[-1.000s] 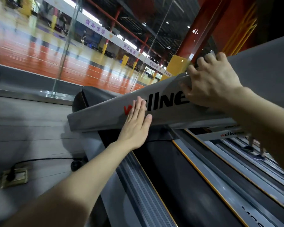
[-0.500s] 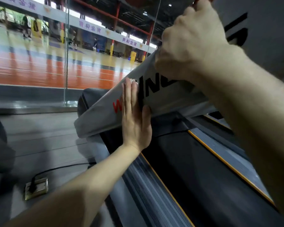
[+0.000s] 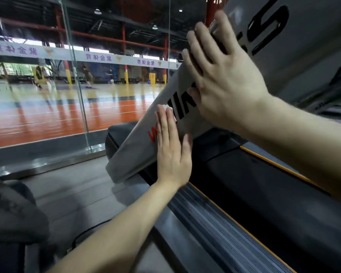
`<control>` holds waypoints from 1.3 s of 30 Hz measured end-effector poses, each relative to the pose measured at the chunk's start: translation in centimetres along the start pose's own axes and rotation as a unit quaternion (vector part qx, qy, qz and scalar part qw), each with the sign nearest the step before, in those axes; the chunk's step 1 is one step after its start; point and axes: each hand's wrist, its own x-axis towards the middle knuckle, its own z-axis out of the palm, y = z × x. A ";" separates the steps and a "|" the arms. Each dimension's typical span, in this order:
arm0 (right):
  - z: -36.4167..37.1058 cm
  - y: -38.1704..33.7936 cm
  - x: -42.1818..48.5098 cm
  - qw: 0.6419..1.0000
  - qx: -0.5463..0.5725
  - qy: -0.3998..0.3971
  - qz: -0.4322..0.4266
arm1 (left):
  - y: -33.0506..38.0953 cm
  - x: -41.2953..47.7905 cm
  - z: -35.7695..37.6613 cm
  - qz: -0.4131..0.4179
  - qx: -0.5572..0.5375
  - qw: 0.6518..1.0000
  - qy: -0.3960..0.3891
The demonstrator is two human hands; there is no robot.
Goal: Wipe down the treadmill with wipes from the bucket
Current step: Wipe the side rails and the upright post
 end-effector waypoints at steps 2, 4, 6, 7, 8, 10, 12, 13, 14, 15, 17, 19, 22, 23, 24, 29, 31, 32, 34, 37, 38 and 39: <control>0.3 -1.1 -1.0 0.999 0.033 0.010 -0.018 | -0.4 -0.1 -0.1 0.005 0.011 1.000 -0.002; -0.1 -2.0 -1.5 0.993 0.118 -0.005 -0.007 | -0.9 -0.1 -0.3 0.017 0.015 1.000 -0.009; -0.3 -4.4 -2.8 0.986 0.164 -0.015 -0.007 | -1.8 -0.3 -0.4 0.022 0.026 0.999 -0.017; -0.3 -6.0 -3.9 0.983 0.182 -0.016 -0.010 | -2.3 -0.4 -0.4 0.023 0.034 0.999 -0.019; 0.1 -7.6 -5.1 0.980 0.200 -0.009 -0.009 | -2.8 -0.6 -0.5 0.021 0.036 0.999 -0.024; 0.8 -10.1 -7.3 0.975 0.223 -0.006 -0.004 | -4.3 -1.1 -0.7 0.008 0.033 0.999 -0.033; 1.5 -11.8 -8.9 0.969 0.247 0.005 0.022 | -6.3 -1.8 -1.0 -0.020 0.031 0.998 -0.041; 1.9 -12.6 -9.5 0.962 0.271 0.018 0.038 | -7.4 -2.4 -1.1 -0.045 0.032 0.998 -0.044; 1.9 -13.1 -9.9 0.953 0.297 0.026 0.055 | -8.5 -3.2 -1.1 -0.079 0.034 0.995 -0.049; 1.9 -13.5 -10.0 0.944 0.321 0.030 0.065 | -9.5 -3.9 -1.2 -0.114 0.036 0.991 -0.056; 1.6 -14.2 -9.8 0.928 0.361 0.029 0.086 | -10.7 -5.2 -1.5 -0.163 0.039 0.983 -0.080; 1.5 -14.6 -9.4 0.919 0.381 0.028 0.101 | -9.9 -5.8 -1.9 -0.154 0.035 0.982 -0.106; 1.4 -15.0 -9.2 0.913 0.388 0.039 0.117 | -6.8 -6.1 -2.6 -0.011 0.030 0.989 -0.146; 1.4 -14.9 -9.1 0.911 0.392 0.041 0.121 | -6.0 -6.3 -2.7 0.040 0.039 0.985 -0.165; 1.4 -14.9 -9.1 0.909 0.396 0.041 0.123 | -5.7 -6.4 -2.9 0.071 0.054 0.980 -0.179; 1.2 -14.7 -9.3 0.901 0.415 0.030 0.124 | -8.7 -5.3 -3.4 -0.092 0.055 0.985 -0.139; 1.2 -14.8 -9.4 0.897 0.422 0.034 0.125 | -7.4 -5.2 -3.1 -0.096 0.040 0.987 -0.124; 1.2 -14.8 -9.4 0.895 0.426 0.040 0.128 | -6.2 -5.2 -2.7 -0.055 0.035 0.991 -0.120; 1.3 -14.8 -9.5 0.892 0.430 0.053 0.130 | -3.9 -5.3 -2.0 0.050 0.032 0.989 -0.138; 1.6 -14.5 -9.6 0.890 0.436 0.060 0.118 | -5.7 -4.2 -2.4 0.065 0.049 0.988 -0.135; 1.6 -14.3 -9.7 0.890 0.439 0.057 0.113 | -7.3 -3.9 -3.0 0.010 0.051 0.990 -0.132; 1.6 -14.2 -9.8 0.890 0.440 0.055 0.108 | -8.6 -3.6 -3.9 -0.063 0.052 0.988 -0.134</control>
